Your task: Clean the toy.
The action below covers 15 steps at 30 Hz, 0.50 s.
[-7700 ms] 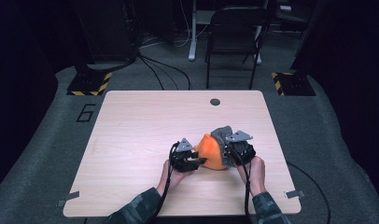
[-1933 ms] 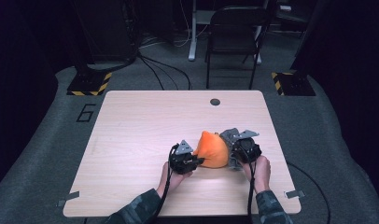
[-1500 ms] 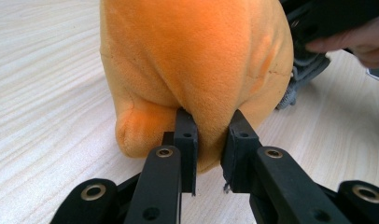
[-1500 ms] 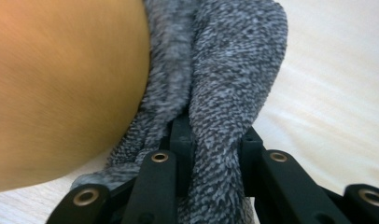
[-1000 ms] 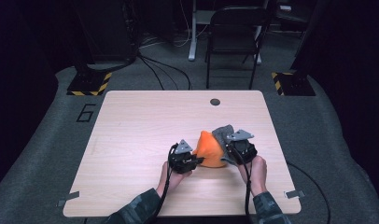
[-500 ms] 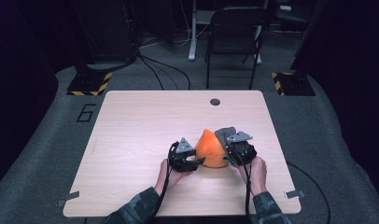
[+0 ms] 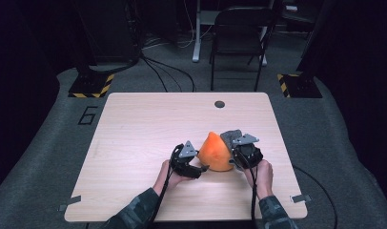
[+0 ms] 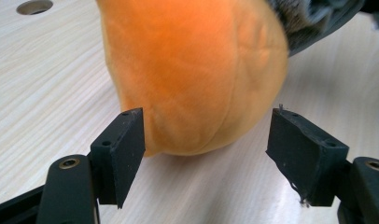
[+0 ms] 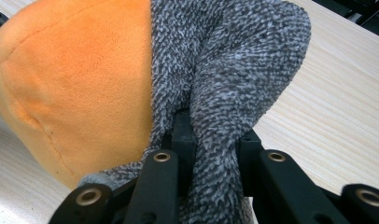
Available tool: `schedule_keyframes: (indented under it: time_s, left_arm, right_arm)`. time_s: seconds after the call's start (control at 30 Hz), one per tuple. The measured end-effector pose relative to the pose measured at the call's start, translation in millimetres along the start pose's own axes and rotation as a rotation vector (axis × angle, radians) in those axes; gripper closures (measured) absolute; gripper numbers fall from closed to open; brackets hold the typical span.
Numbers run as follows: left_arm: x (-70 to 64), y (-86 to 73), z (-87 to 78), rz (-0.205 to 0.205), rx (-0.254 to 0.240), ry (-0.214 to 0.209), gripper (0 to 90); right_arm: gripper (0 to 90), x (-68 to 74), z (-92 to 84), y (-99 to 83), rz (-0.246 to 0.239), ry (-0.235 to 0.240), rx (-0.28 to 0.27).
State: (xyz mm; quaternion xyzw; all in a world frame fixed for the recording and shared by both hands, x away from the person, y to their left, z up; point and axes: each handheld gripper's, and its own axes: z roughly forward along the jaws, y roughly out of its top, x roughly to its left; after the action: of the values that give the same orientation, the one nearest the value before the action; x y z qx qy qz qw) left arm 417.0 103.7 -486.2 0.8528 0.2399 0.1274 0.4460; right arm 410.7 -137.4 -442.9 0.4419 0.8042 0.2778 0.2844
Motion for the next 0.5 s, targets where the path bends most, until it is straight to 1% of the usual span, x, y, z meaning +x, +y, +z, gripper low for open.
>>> schedule_keyframes:
  time_s: [0.03,0.1,0.13,0.2,0.23,0.27,0.3,0.37,0.4,0.43,0.47,0.5]
  left_arm:
    - [0.8,-1.0,1.0,0.013,0.005,0.002,26.8]
    - [3.2,-3.1,2.8,0.015,0.012,0.023,26.6]
    - [4.7,-4.5,3.7,0.014,0.007,0.027,26.8]
    - [8.2,-7.2,6.9,0.018,0.014,0.037,26.7]
    - [9.6,-8.5,8.6,0.017,0.015,0.029,28.6]
    - [10.1,-9.3,10.7,0.029,0.016,0.026,28.6]
    - [9.4,-9.7,12.2,0.037,0.015,0.037,30.1]
    - [8.2,-10.1,14.4,0.057,-0.002,0.033,36.2]
    - [7.3,-10.2,15.3,0.067,-0.006,0.043,40.0]
    - [6.3,-10.4,15.9,0.070,-0.010,0.044,44.9]
    - [5.5,-10.7,16.7,0.081,-0.011,0.041,48.5]
    - [4.0,-10.9,17.8,0.090,-0.007,0.054,53.0]
  right_arm:
    - [76.4,0.1,0.2,0.1,0.004,-0.002,-0.001]
    - [76.4,0.0,0.8,-0.1,0.006,0.000,-0.007]
    - [76.4,-0.6,0.7,-0.1,0.005,0.004,-0.001]
    - [76.4,-0.5,1.0,-0.1,0.007,0.006,0.001]
    - [76.4,-1.0,1.6,-0.2,0.005,0.007,0.000]
    - [76.4,-1.0,1.6,-0.2,0.005,0.007,0.000]
    - [76.4,-0.7,2.1,-0.2,0.006,0.007,-0.001]
    - [76.4,-0.5,2.5,-0.2,0.005,0.001,-0.001]
    - [76.4,-0.6,2.8,-0.5,0.006,0.002,-0.004]
    - [76.4,-0.3,2.9,-0.6,0.016,0.001,-0.002]
    - [76.3,-0.6,3.2,-0.6,0.014,0.004,-0.004]
    - [76.4,-0.7,2.9,-0.7,0.012,0.009,-0.001]
